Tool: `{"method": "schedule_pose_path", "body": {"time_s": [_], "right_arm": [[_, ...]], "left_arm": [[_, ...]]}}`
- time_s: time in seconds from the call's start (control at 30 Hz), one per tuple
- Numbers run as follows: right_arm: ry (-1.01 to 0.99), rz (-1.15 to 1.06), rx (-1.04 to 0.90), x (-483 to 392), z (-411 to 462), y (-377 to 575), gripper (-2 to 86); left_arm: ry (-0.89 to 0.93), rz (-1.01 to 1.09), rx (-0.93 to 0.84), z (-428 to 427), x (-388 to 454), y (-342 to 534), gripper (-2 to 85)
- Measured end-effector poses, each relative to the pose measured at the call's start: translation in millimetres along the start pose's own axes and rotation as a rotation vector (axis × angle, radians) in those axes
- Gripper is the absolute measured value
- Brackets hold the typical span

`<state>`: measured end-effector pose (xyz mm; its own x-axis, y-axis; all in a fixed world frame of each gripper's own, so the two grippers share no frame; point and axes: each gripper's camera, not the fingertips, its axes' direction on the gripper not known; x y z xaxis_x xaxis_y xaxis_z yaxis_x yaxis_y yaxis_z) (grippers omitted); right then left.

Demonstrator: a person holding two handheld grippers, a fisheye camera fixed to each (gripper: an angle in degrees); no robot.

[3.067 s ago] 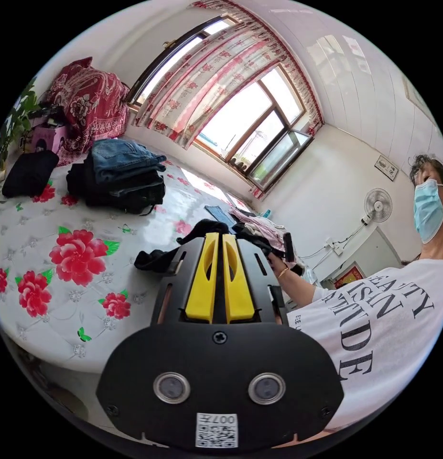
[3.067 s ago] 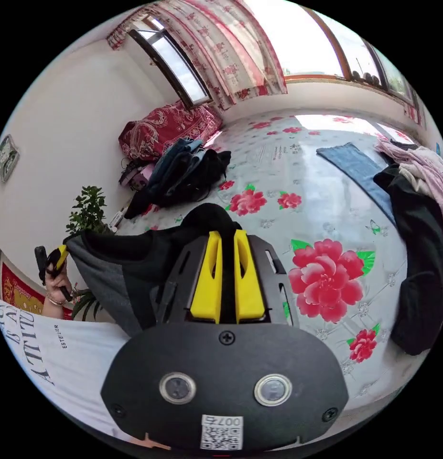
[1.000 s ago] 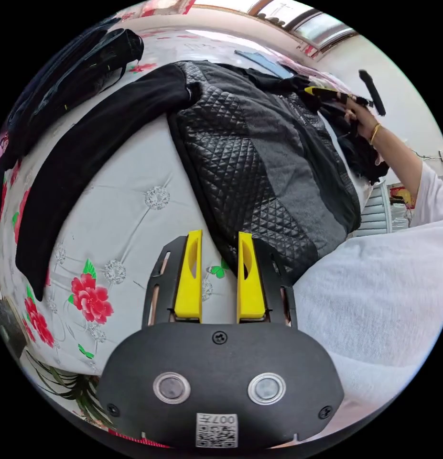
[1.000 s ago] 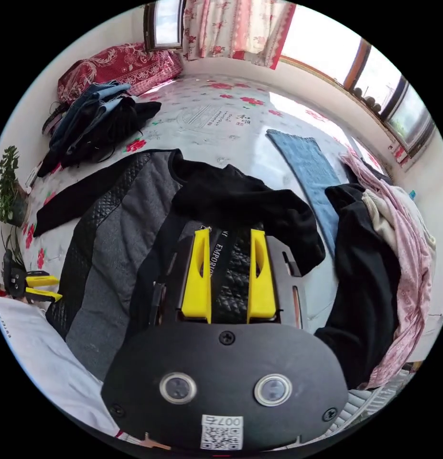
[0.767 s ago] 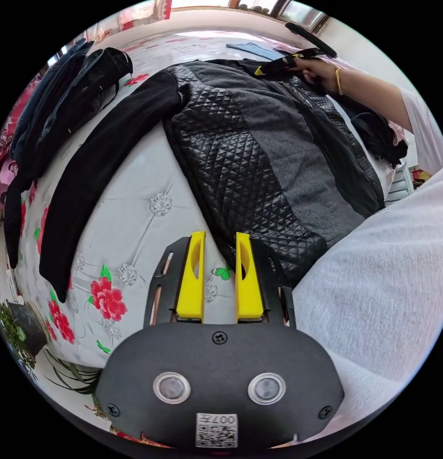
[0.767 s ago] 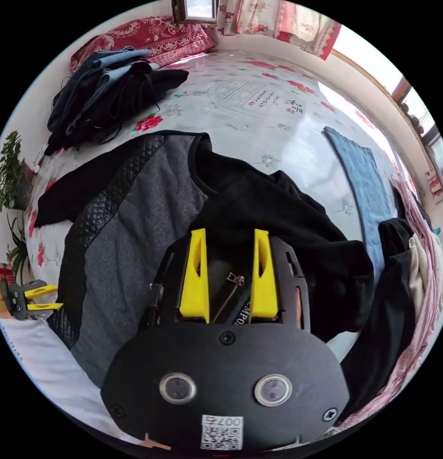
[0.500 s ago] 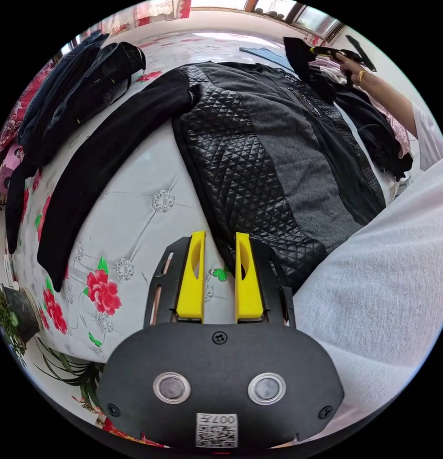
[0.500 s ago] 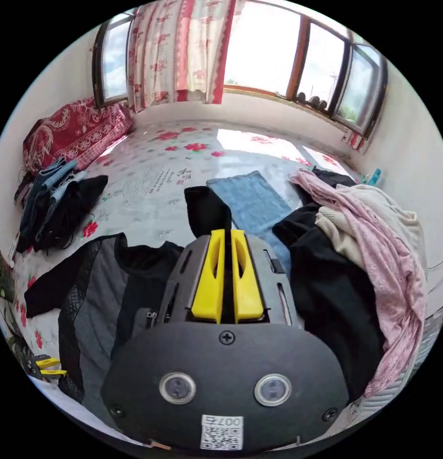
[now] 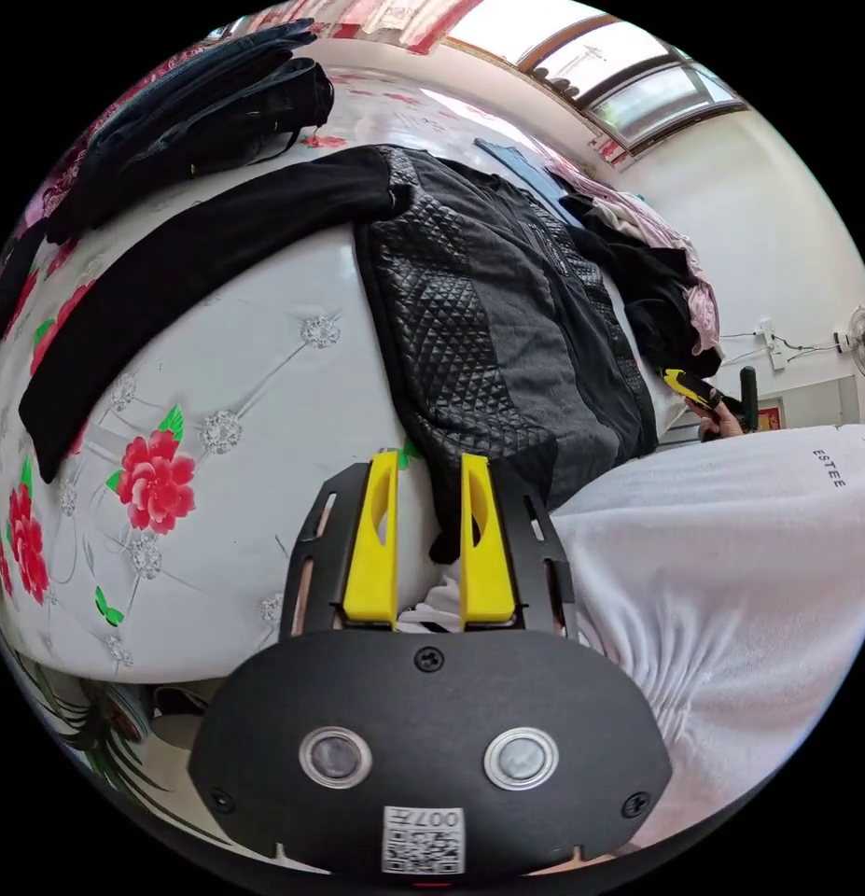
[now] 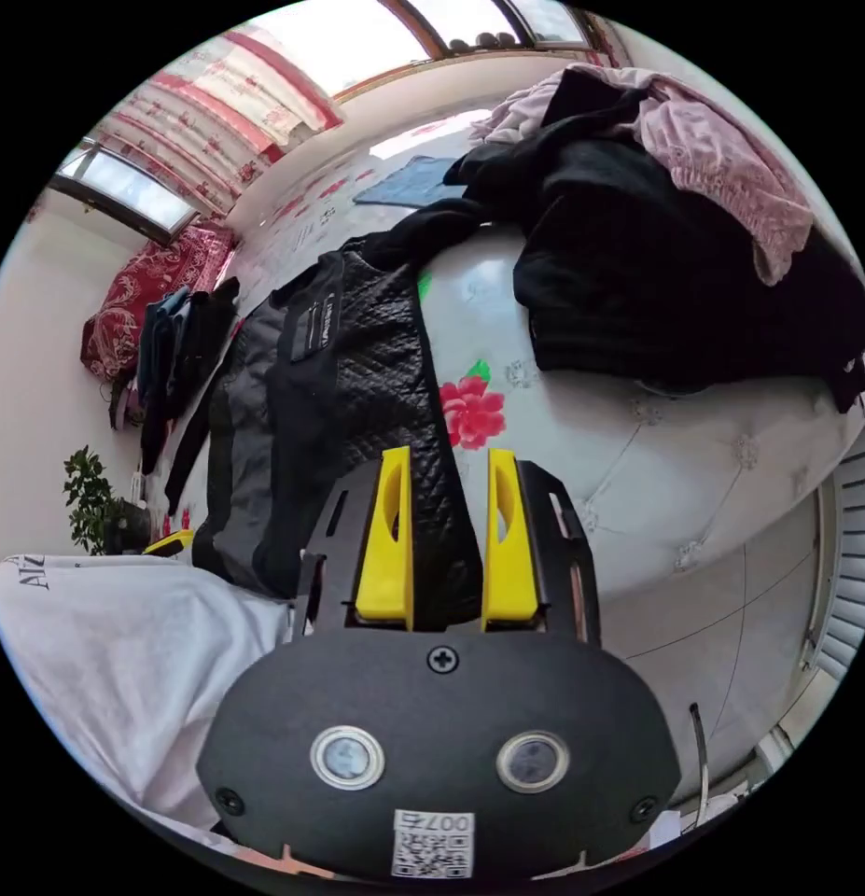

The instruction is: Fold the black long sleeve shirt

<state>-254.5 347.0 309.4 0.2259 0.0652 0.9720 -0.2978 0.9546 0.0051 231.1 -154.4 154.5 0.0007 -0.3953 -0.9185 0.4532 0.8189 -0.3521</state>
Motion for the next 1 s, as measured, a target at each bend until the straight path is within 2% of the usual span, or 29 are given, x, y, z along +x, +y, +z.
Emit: {"method": "schedule_pose_path", "body": {"time_s": [0.13,0.23,0.33,0.5,0.6,0.7,0.77,0.87,1.0], "right_arm": [[-0.012,-0.034,-0.129,-3,34,50,5.7],[0.122,-0.126,-0.162,-15,40,46,2.8],[0.126,-0.202,-0.239,-21,34,28,1.2],[0.042,-0.271,-0.076,-32,-34,46,0.4],[0.093,-0.301,-0.134,-33,-21,79,0.5],[0.14,-0.227,-0.28,-18,28,108,1.0],[0.124,-0.144,-0.335,-9,44,114,1.2],[0.195,-0.126,-0.286,-12,33,114,1.3],[0.207,-0.093,-0.139,-13,-4,99,0.9]], "left_arm": [[0.035,0.063,-0.083,13,6,7,6.5],[-0.008,0.136,-0.132,25,14,-1,1.5],[0.023,0.16,-0.192,15,7,-15,-0.1],[-0.049,0.2,-0.087,-63,0,13,-0.6],[-0.077,0.205,-0.103,-72,-7,41,-0.4],[-0.036,0.093,-0.189,-37,-30,63,1.1],[-0.035,0.022,-0.184,-32,-42,72,3.5],[0.013,-0.115,-0.075,-59,-74,81,8.3],[0.055,-0.446,0.179,-119,-163,95,10.2]]}}
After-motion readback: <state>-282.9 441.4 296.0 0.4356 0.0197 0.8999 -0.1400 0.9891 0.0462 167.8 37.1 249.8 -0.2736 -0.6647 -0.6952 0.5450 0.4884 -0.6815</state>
